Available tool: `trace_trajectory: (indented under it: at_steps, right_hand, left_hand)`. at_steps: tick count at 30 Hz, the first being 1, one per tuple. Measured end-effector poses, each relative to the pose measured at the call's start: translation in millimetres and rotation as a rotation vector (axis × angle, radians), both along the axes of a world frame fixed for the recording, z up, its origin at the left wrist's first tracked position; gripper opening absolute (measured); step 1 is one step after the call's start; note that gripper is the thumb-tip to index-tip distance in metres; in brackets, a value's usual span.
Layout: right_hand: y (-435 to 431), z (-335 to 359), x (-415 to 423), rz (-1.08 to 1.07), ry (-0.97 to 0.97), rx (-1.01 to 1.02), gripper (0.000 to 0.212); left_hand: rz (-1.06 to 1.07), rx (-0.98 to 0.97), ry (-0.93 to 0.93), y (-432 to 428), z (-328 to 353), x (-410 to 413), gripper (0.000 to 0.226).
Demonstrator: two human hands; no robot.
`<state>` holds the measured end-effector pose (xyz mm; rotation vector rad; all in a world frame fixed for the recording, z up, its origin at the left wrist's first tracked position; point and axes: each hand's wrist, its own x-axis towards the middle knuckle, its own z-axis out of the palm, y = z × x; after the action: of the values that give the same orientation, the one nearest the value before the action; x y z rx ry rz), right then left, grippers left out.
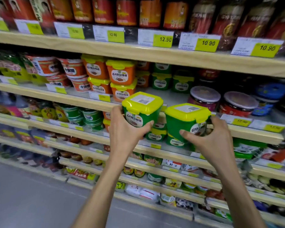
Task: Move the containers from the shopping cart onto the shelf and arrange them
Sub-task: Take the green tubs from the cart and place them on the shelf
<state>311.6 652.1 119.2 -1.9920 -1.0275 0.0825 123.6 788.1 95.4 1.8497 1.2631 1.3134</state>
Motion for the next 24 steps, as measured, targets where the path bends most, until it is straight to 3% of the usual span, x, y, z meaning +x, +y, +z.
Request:
trace_trajectory:
  at_steps: [7, 24]
  right_hand:
    - [32, 12, 1, -0.144, 0.060, 0.158, 0.068]
    - [117, 23, 17, -0.265, 0.048, 0.228, 0.091]
  left_hand:
    - [-0.026, 0.045, -0.033, 49, 24, 43, 0.089]
    - [0.153, 0.046, 0.157, 90, 24, 108, 0.093]
